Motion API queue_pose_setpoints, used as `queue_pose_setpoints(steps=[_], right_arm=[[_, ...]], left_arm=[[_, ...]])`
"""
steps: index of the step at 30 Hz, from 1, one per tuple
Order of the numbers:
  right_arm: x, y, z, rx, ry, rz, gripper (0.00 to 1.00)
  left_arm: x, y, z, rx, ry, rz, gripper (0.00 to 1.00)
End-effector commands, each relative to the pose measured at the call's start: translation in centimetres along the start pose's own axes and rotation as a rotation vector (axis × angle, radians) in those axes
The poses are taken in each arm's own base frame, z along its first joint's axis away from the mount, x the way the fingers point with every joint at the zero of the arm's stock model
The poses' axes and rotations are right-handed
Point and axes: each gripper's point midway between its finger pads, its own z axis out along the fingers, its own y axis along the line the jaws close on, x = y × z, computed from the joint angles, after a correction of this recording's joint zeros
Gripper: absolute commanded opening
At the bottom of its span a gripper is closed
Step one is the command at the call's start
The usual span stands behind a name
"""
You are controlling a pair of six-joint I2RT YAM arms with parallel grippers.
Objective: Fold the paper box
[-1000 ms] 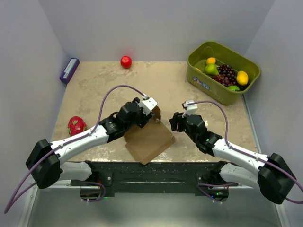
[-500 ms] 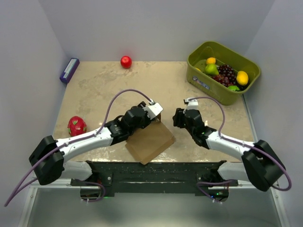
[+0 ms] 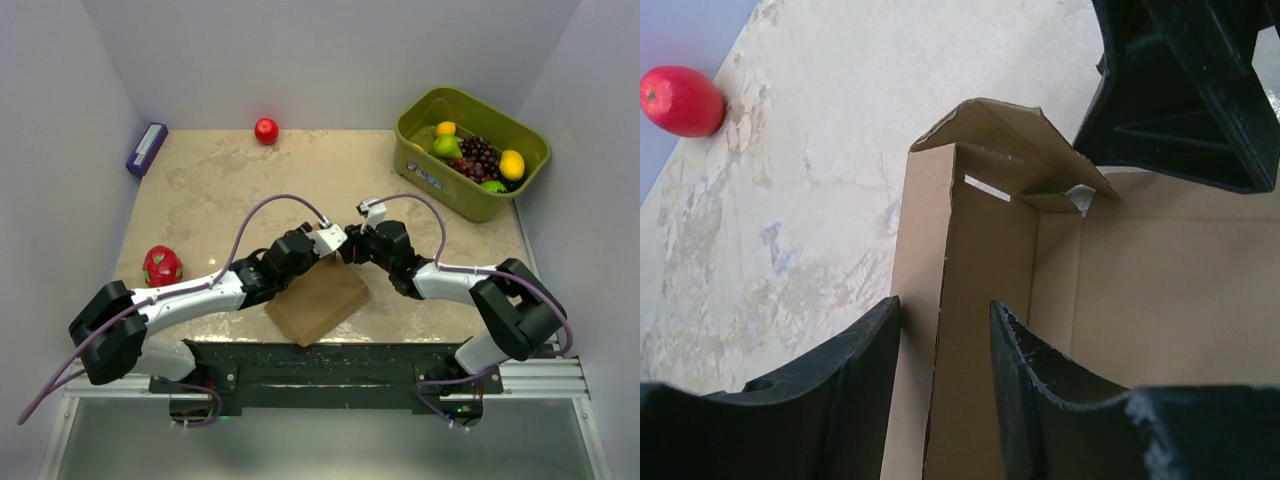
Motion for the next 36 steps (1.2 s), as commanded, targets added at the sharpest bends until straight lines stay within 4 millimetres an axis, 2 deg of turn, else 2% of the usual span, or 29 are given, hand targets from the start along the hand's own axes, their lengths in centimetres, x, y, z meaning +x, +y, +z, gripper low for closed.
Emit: queue_pose_setpoints(steps=[1,5,12,17,22,29,36], right_arm=[[-2.2,2.3,0.5,-0.129,-0.078,-0.065,0.53],[-1.6,2.3,0.5,-0.142,-0.073,-0.07,0.54],[-1.9,3.4,1.2,-0.211,-0.096,-0.109,0.55],[-2.1,3.6,1.8,-0.224,-0.118,-0.136,0.55],[-1.9,2.9,2.5,-0.199,-0.144,-0.157,0.54],[-2.9,2.5,3.4,-0.187,-0.199,-0.211,0.51],[-4.5,3.4,3.7,-0.234,-0.264,-0.262,0.49]], left_arm=[[0.0,-0.3,0.3,-0.002,-0.003,0.015,0.42],[0.3,-0.6,0.5,0.009,0.002,0.019,0.38],[0.6,-1.6,0.5,0.059,-0.004,0.042,0.29],[1.0,-2.3,0.7,0.092,0.002,0.06,0.26],[1.7,-2.9,1.0,0.115,0.027,0.077,0.25],[2.5,-3.2,1.1,0.123,0.048,0.091,0.24],[2.5,-3.0,1.0,0.118,0.045,0.095,0.23]])
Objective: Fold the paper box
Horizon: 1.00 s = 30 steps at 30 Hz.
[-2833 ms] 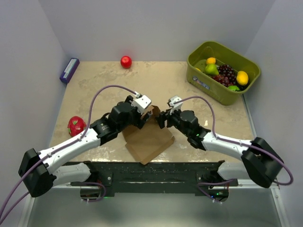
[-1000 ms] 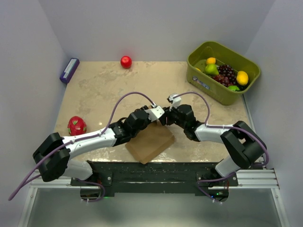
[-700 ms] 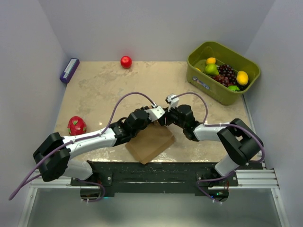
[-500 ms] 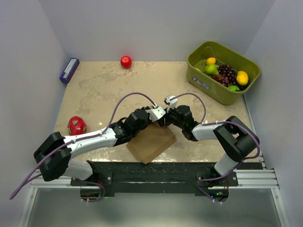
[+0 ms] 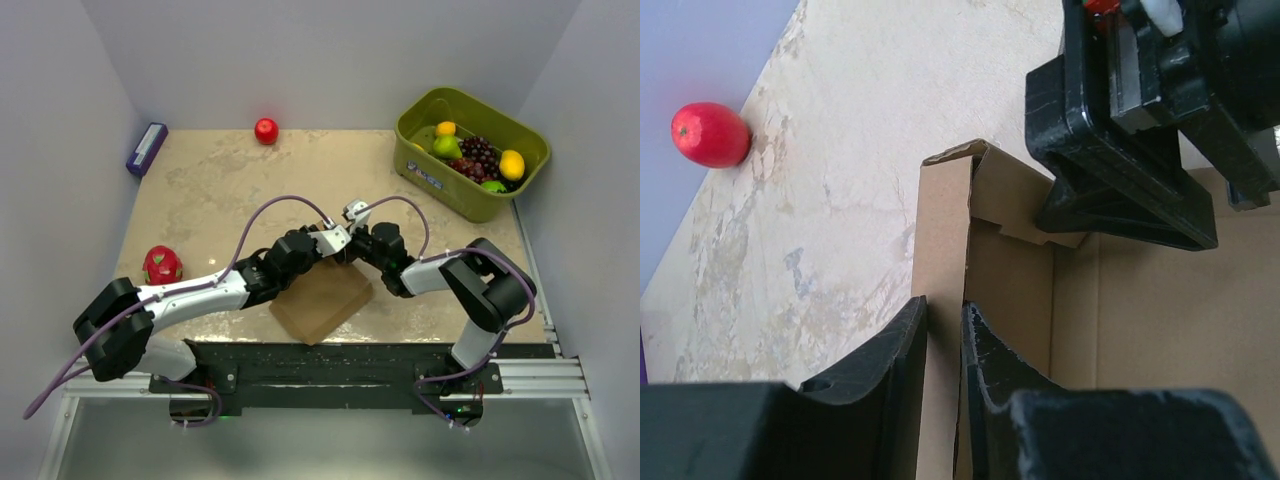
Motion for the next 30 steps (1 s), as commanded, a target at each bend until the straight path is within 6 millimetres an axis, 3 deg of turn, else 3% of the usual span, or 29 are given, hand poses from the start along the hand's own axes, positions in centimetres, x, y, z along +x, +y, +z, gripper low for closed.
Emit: queue_pose_setpoints(steps=[1,4,18,19,24,28,30], right_arm=[[-5.0,0.4,1.1,-0.045,-0.171,-0.085,0.47],[-5.4,0.7,1.4,-0.076,-0.187,-0.091,0.44],[-4.1,0.5,2.3,-0.076,-0.117,-0.06,0.09],[-4.0,0.4,2.3,-0.067,-0.113,-0.054,0.0],[-3.2,-1.1,1.3,0.029,-0.101,-0.031,0.0],[-2.5,-1.6,0.6,0.074,-0.064,0.002,0.0],[-2.0,-1.6,-0.1,0.082,-0.033,0.022,0.0]], left_arm=[[2.9,-3.3,0.1,0.128,0.071,0.03,0.23],[2.9,-3.3,0.0,0.129,0.069,0.03,0.22],[2.7,-3.5,0.1,0.135,0.065,0.023,0.22],[2.8,-3.5,0.1,0.136,0.067,0.019,0.22],[2.0,-3.3,0.1,0.132,0.048,-0.023,0.22],[0.9,-2.5,-0.2,0.099,0.02,-0.057,0.39],[0.1,-1.7,-0.6,0.076,-0.006,-0.075,0.52]])
